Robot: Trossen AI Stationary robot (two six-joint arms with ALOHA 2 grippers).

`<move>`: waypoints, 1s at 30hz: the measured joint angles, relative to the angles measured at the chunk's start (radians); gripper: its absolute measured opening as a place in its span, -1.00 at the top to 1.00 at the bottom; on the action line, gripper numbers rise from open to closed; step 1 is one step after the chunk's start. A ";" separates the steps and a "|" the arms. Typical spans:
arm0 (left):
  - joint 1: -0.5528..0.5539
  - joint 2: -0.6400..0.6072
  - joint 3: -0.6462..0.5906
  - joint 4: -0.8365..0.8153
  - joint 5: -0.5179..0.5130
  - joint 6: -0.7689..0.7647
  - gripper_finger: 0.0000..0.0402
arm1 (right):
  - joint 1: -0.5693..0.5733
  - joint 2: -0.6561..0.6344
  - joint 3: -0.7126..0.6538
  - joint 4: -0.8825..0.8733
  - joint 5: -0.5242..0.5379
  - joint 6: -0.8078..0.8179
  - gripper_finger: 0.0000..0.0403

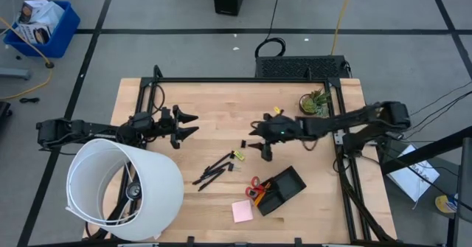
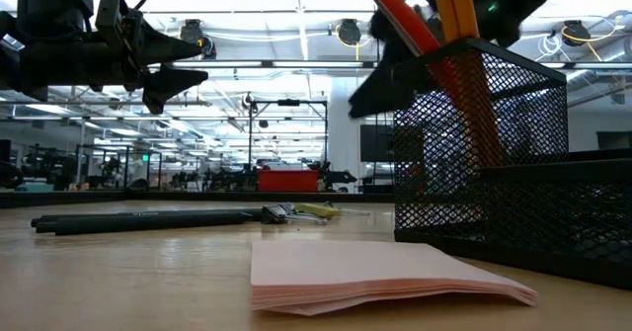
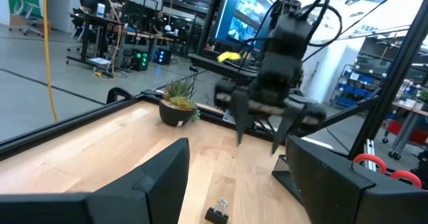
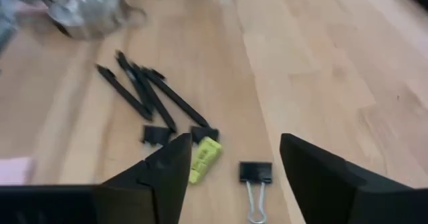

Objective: Pick and place office supplies into organizer
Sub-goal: Put the black binder clip into the black desk organizer

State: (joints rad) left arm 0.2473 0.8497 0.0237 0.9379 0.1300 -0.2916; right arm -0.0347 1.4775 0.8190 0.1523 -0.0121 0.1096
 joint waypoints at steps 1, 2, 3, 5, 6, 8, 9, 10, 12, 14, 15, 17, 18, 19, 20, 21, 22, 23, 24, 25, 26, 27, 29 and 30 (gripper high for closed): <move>0.000 0.000 0.000 0.000 0.000 0.000 -0.26 | -0.010 0.034 0.009 -0.007 -0.005 -0.003 -0.15; 0.000 0.000 0.000 0.000 0.000 0.000 -0.26 | -0.018 0.065 0.018 -0.011 -0.018 -0.009 -0.17; 0.000 0.000 0.000 0.000 0.000 0.000 -0.26 | -0.025 0.096 0.027 -0.015 -0.029 -0.017 -0.18; 0.000 0.000 0.000 0.001 0.000 0.000 -0.26 | -0.032 0.145 0.049 -0.007 -0.041 -0.037 -0.19; 0.000 0.000 0.000 0.000 0.000 0.000 -0.26 | -0.033 0.161 0.059 -0.006 -0.041 -0.049 -0.19; 0.000 0.000 0.000 0.000 0.000 0.000 -0.26 | -0.034 0.193 0.074 0.002 -0.040 -0.079 -0.17; 0.000 0.000 0.000 0.000 0.000 0.000 -0.26 | -0.037 0.211 0.079 0.002 -0.041 -0.090 -0.16; 0.000 0.000 0.000 0.000 0.000 0.000 -0.26 | -0.041 0.228 0.085 -0.005 -0.040 -0.093 -0.15; 0.000 0.000 0.000 0.000 0.000 0.000 -0.26 | -0.049 0.265 0.108 -0.012 -0.039 -0.094 -0.13; 0.000 0.000 0.000 0.000 0.000 0.000 -0.26 | -0.056 0.296 0.129 -0.019 -0.038 -0.095 -0.13; 0.000 0.000 0.000 -0.001 0.000 0.000 -0.26 | -0.058 0.312 0.137 -0.022 -0.038 -0.096 -0.13; 0.000 0.000 0.000 0.000 0.000 0.000 -0.26 | -0.063 0.339 0.150 -0.030 -0.041 -0.097 -0.15; 0.000 0.000 0.000 0.000 0.000 0.000 -0.26 | -0.064 0.348 0.155 -0.045 -0.041 -0.099 -0.16; 0.000 0.000 0.000 0.000 0.000 0.000 -0.26 | -0.064 0.355 0.164 -0.060 -0.041 -0.099 -0.18; 0.000 0.000 0.000 0.000 0.000 0.000 -0.26 | -0.064 0.357 0.171 -0.072 -0.040 -0.100 -0.19; 0.000 0.000 0.000 0.000 0.000 0.000 -0.26 | -0.064 0.358 0.171 -0.079 -0.038 -0.104 -0.20; 0.000 0.000 0.000 0.000 0.000 0.000 -0.26 | -0.064 0.361 0.171 -0.083 -0.037 -0.108 -0.21; 0.000 0.000 0.000 0.000 0.000 0.000 -0.26 | -0.064 0.364 0.171 -0.080 -0.038 -0.114 -0.22; 0.000 0.000 0.000 0.000 0.000 0.000 -0.26 | -0.064 0.367 0.171 -0.083 -0.037 -0.120 -0.22; 0.000 0.000 0.000 0.000 0.000 0.000 -0.26 | -0.063 0.367 0.171 -0.086 -0.037 -0.123 -0.22; 0.000 0.000 0.000 -0.001 0.000 0.000 -0.26 | -0.062 0.367 0.171 -0.080 -0.037 -0.124 -0.22; 0.000 0.000 0.000 -0.001 0.000 0.000 -0.26 | -0.062 0.365 0.171 -0.071 -0.037 -0.123 -0.22; 0.000 0.000 0.000 0.000 0.000 0.000 -0.26 | -0.062 0.363 0.171 -0.074 -0.037 -0.123 -0.21; 0.000 0.000 0.000 0.000 0.000 0.000 -0.26 | -0.062 0.365 0.171 -0.078 -0.036 -0.123 -0.21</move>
State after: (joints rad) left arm 0.2474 0.8497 0.0238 0.9374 0.1303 -0.2916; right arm -0.0967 1.8421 0.9902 0.0744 -0.0480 -0.0132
